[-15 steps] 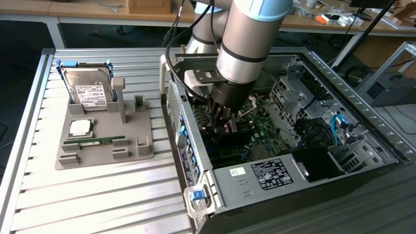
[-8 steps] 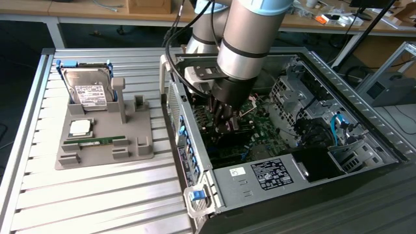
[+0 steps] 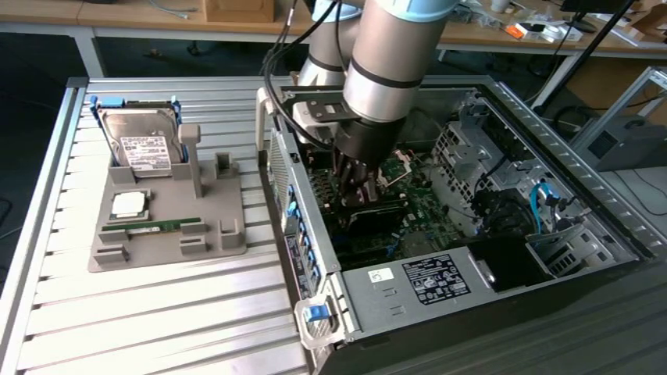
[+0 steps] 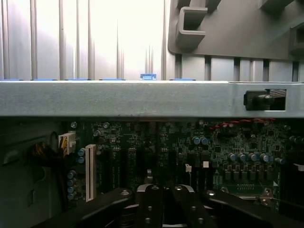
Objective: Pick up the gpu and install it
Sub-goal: 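Press down on the gpu until it lock into place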
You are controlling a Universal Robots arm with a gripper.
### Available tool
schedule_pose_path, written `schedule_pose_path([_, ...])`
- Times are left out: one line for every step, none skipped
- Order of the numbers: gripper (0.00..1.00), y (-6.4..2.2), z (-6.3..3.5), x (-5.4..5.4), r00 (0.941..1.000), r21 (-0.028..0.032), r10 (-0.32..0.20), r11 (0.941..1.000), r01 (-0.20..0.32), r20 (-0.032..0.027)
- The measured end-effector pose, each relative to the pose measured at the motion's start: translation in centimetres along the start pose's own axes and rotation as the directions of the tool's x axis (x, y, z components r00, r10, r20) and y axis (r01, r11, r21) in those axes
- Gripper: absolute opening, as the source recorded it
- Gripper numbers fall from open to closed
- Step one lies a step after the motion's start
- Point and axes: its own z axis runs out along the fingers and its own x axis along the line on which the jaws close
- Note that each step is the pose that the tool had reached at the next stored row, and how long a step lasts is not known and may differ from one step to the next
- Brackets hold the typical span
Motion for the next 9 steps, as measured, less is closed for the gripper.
schedule_pose_path([0.11,0.01,0.02,0.01,1.0,0.0,0.0,1.0,0.0,0.0])
schedule_pose_path([0.11,0.03,0.05,0.03,1.0,0.0,0.0,1.0,0.0,0.0])
schedule_pose_path([0.11,0.04,0.09,0.06,1.0,0.0001,0.0,1.0,0.0,0.0002])
schedule_pose_path([0.11,0.05,0.12,0.09,1.0,0.0,0.0,1.0,0.0,0.0002])
schedule_pose_path([0.11,0.05,0.18,0.13,1.0,0.0,0.0,1.0,0.0,0.0002])
schedule_pose_path([0.11,0.05,0.22,0.14,1.0,0.0,0.0,1.0,0.0,0.0002])
schedule_pose_path([0.11,0.05,0.28,0.16,1.0,0.0,0.0,1.0,0.0,0.0001])
schedule_pose_path([0.11,0.06,0.31,0.17,1.0,-0.0002,0.0,1.0,0.0,-0.0001])
schedule_pose_path([0.11,0.06,0.34,0.19,1.0,-0.0003,0.0,1.0,0.0,-0.0003])
